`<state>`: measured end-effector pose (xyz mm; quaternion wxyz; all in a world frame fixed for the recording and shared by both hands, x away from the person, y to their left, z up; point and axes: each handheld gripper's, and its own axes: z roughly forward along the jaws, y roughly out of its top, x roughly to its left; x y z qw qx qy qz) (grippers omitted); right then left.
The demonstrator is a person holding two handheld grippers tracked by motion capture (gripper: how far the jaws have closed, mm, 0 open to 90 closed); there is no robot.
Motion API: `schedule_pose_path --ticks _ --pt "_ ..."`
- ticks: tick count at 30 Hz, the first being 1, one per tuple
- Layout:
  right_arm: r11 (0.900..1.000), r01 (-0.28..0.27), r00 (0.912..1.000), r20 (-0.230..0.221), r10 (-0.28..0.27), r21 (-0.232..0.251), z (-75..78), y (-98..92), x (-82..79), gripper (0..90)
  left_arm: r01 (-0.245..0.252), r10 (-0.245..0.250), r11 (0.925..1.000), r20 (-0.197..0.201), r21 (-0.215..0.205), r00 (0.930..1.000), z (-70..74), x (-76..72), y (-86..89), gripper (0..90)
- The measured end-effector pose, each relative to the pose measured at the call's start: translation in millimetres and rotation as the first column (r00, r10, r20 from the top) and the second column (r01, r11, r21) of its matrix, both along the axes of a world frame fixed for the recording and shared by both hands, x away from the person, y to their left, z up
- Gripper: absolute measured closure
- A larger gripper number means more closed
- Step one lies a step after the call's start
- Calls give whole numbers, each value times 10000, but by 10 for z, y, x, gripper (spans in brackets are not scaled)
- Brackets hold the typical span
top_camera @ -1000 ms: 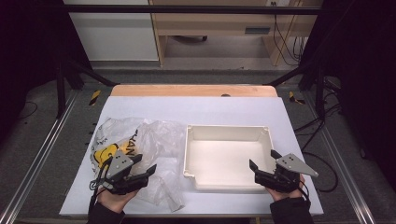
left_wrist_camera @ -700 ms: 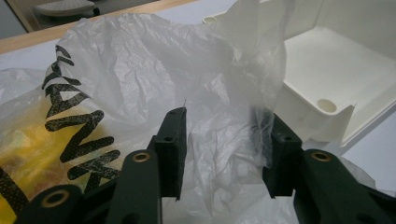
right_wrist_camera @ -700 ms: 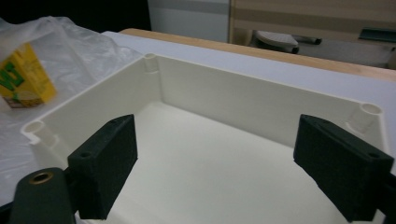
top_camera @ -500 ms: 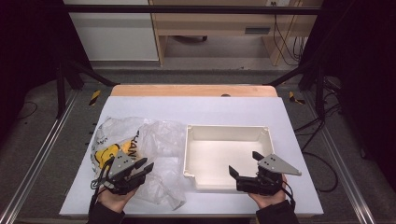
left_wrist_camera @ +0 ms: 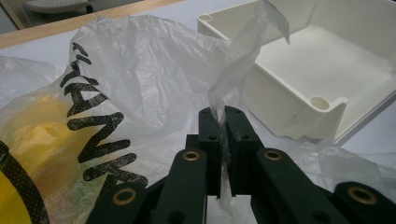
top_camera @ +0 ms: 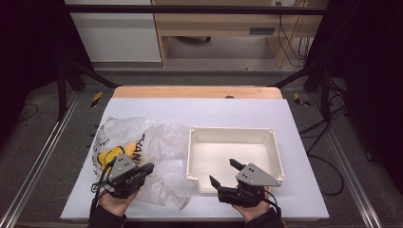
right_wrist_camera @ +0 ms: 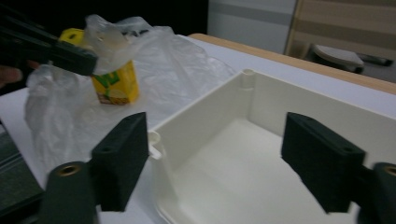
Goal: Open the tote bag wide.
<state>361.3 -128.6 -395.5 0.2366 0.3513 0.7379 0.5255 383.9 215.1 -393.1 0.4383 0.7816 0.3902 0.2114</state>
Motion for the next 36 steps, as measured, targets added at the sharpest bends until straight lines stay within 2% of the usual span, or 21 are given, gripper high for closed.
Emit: schedule_pose_path --ticks 3,4,5,6,7,8,12,15,18,19,20,25,26,27,31,35,36 --pt "9984 -546 9985 68 545 143 15 109 -2 389 33 -32 10000 60 -40 10000 16 -8 9 863" --pt "9943 -1050 9945 55 1049 165 5 208 4 491 27 -26 10000 77 -47 10000 20 -10 13 868" --pt "9943 -1050 9945 55 1049 165 5 208 4 491 20 -19 10000 100 -82 9999 25 -12 18 868" --pt "9881 -1529 9882 -105 1531 192 -11 320 15 589 24 -22 9999 114 -118 9999 31 -14 24 870" --pt "9837 -1782 9837 -218 1787 239 -23 378 21 637 22 -20 9999 141 -134 9999 35 -16 29 871" --pt "9837 -1782 9837 -218 1787 239 -23 378 21 637 41 -38 9999 159 -155 9999 39 -17 35 871" --pt "9648 -2582 9627 -710 2612 498 -94 611 50 817 105 -102 9998 204 -164 9997 53 -31 58 873" --pt "9520 -3038 9465 -1015 3062 382 -188 797 68 900 88 -82 9997 243 -230 9997 69 -40 93 875" --pt "9455 -3250 9349 -1435 3246 216 -319 972 95 900 29 -19 9994 297 -336 9996 90 -56 146 875" --pt "9413 -3375 9277 -1677 3334 44 -407 1070 98 900 -4 17 9992 321 -403 9995 96 -60 164 876" --pt "9401 -3408 9263 -1737 3343 -80 -446 1111 94 900 5 8 9992 320 -406 9995 102 -63 185 875" --pt "9388 -3411 9250 -1955 3259 -488 -573 1205 97 900 9 4 9987 246 -501 9997 93 -78 231 876" --pt "9403 -3358 9251 -2073 3180 -562 -606 1222 101 900 36 -26 9989 216 -474 9998 87 -81 234 877" --pt "9395 -3309 9253 -2264 3044 -890 -673 1253 114 900 36 -26 9988 206 -483 9998 80 -85 234 877" --pt "9382 -3242 9226 -2596 2853 -1214 -763 1287 127 900 52 -43 9991 214 -422 9998 69 -103 257 878" --pt "9351 -3210 9190 -2881 2693 -1501 -851 1330 143 900 -74 86 9987 248 -496 9997 76 -124 306 879" --pt "9315 -3246 9173 -2948 2677 -1640 -874 1338 149 900 -105 119 9986 264 -519 9996 79 -131 324 879"
